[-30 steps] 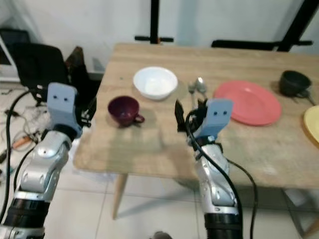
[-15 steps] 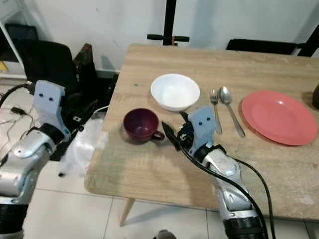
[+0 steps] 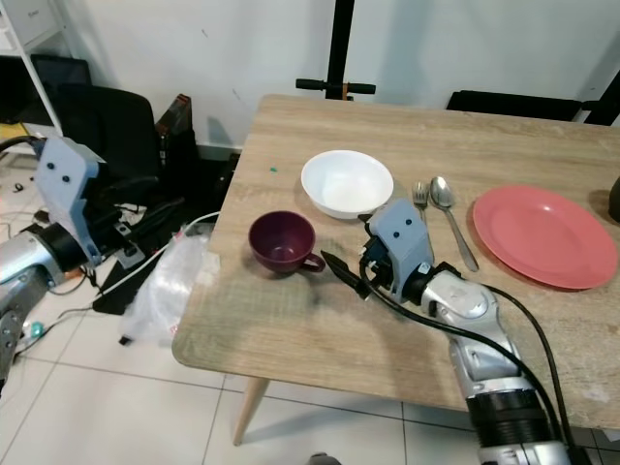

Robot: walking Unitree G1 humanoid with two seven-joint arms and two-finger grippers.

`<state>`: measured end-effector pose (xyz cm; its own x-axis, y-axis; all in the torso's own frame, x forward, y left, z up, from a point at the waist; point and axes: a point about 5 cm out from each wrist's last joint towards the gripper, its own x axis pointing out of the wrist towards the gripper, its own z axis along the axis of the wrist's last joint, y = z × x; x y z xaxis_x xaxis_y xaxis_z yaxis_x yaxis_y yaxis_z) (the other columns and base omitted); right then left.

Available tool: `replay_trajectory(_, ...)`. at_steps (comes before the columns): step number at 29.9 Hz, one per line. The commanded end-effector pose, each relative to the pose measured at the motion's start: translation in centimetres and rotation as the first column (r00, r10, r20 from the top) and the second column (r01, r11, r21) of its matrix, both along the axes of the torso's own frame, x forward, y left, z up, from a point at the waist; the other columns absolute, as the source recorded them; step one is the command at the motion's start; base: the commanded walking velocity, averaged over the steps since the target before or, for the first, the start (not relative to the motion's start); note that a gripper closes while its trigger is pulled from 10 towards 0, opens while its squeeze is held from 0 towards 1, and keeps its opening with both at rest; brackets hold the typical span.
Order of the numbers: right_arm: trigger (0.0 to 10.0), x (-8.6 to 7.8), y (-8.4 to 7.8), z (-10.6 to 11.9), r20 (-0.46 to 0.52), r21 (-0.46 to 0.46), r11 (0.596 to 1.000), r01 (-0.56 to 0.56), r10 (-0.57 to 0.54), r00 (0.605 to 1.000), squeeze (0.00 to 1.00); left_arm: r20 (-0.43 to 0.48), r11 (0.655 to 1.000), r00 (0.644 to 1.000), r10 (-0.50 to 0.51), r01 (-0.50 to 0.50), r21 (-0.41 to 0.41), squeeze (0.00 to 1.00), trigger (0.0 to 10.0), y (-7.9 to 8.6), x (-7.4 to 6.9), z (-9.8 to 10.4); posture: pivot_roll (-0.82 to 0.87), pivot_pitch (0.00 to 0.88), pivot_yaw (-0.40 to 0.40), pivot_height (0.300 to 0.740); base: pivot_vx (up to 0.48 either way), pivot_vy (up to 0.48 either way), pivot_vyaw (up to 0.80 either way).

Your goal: Setting the table

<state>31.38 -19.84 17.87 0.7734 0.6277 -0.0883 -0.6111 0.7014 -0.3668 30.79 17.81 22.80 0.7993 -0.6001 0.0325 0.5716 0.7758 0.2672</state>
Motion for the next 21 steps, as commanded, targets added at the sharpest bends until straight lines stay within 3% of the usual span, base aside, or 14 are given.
replay_trajectory(1,10.0,0.1,-0.6,0.5,-0.015,-0.035,0.997,-0.061,0.061,0.998,1.00,-0.033,1.000,0.999,-0.025,0.025,0.010,0.00,10.0,-0.1,0.4,-0.2,-0.11,0.000,0.058,0.740,0.000,0.000,0.00)
replay_trajectory(7,10.0,0.1,-1.1,1.6,-0.018,-0.078,0.990,-0.117,0.116,0.993,1.00,-0.032,0.999,0.999,-0.037,0.038,0.016,0.00,10.0,-0.2,0.6,0.0,-0.11,0.000,0.061,0.740,0.000,0.000,0.00)
replay_trajectory(8,10.0,-0.1,-1.1,1.3,-0.038,-0.099,0.985,-0.138,0.135,0.990,0.77,-0.034,0.999,0.999,-0.041,0.042,0.017,0.00,10.0,-0.2,0.7,0.0,-0.11,0.000,0.062,0.740,0.000,0.000,0.00)
replay_trajectory(9,10.0,-0.3,-0.9,0.6,-0.082,-0.122,0.977,-0.175,0.166,0.983,0.00,-0.036,0.999,0.998,-0.048,0.048,0.019,0.00,10.0,-0.3,0.7,0.0,-0.12,0.000,0.064,0.740,0.000,0.000,0.00)
replay_trajectory(16,10.0,-0.8,-0.2,-1.9,-0.220,-0.072,0.963,-0.260,0.239,0.946,0.00,-0.037,0.998,0.998,-0.059,0.059,0.021,0.00,10.0,-0.6,0.8,0.0,-0.11,0.000,0.062,0.740,0.000,0.000,0.00)
replay_trajectory(21,10.0,0.1,0.3,-2.1,-0.216,-0.031,0.968,-0.249,0.237,0.947,0.00,-0.034,0.998,0.998,-0.058,0.059,0.021,0.00,10.0,-0.6,0.7,0.1,-0.10,0.004,0.057,0.740,0.000,0.000,0.00)
